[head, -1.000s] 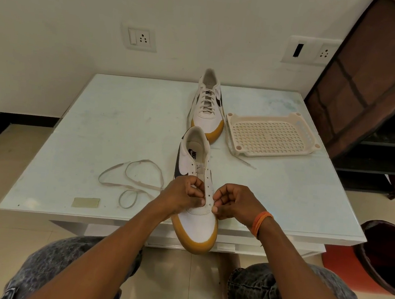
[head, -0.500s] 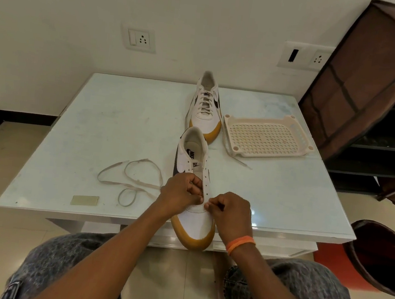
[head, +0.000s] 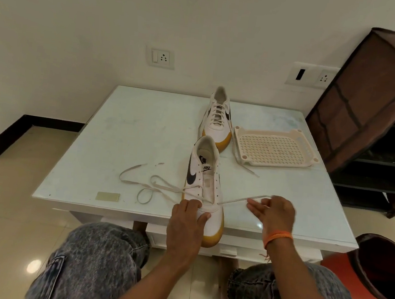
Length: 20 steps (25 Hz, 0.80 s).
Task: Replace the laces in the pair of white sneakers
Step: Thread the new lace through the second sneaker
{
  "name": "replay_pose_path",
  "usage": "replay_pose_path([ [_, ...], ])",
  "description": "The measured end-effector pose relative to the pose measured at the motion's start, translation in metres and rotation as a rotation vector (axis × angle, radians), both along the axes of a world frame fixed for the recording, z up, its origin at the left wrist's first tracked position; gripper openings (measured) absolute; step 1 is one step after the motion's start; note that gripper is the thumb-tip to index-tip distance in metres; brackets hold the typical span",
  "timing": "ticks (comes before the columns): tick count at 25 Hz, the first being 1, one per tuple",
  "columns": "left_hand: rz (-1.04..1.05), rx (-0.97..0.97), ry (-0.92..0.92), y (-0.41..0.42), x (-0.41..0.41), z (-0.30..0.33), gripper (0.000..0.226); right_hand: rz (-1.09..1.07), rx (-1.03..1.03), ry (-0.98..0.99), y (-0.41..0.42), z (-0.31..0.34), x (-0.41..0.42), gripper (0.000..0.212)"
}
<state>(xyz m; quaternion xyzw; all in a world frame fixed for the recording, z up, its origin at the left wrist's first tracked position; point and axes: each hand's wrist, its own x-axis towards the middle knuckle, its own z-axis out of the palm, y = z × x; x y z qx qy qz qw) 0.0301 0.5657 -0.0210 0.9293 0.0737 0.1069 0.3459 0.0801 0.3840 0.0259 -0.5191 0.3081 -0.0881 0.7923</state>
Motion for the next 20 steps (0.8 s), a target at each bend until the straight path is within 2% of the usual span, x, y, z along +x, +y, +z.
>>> replay_pose_path([
  [2, -0.03, 0.052, -0.061, 0.001, -0.004, -0.001, 0.03, -0.08, 0.032, 0.074, -0.006, 0.0, 0.004, 0.017],
  [6, -0.092, 0.171, -0.055, 0.001, -0.01, 0.001, 0.034, 0.329, -0.173, 0.298, 0.028, -0.018, -0.007, 0.038],
  [8, -0.103, 0.191, -0.033, 0.0, -0.012, 0.004, 0.036, 0.453, -0.375, 0.244, 0.046, -0.027, -0.012, 0.036],
  [10, -0.116, 0.185, -0.02, 0.0, -0.014, 0.007, 0.037, 0.449, -0.649, 0.121, 0.055, -0.032, -0.013, 0.023],
  [12, -0.118, 0.163, -0.006, 0.0, -0.014, 0.009, 0.037, 0.431, -0.747, 0.053, 0.058, -0.032, -0.012, 0.014],
  [14, -0.119, 0.167, 0.005, 0.0, -0.014, 0.009, 0.035, 0.44, -0.692, 0.041, 0.054, -0.03, -0.011, 0.011],
  [16, -0.129, 0.195, 0.001, -0.001, -0.013, 0.009, 0.033, 0.368, -0.544, 0.047, 0.039, -0.026, -0.004, 0.008],
  [18, -0.137, 0.18, 0.03, 0.0, -0.011, 0.011, 0.035, 0.147, -0.356, 0.081, 0.015, -0.024, 0.007, 0.009],
  [20, -0.147, 0.167, 0.089, 0.001, -0.011, 0.012, 0.039, -0.052, -0.186, 0.112, -0.004, -0.023, 0.013, 0.018],
])
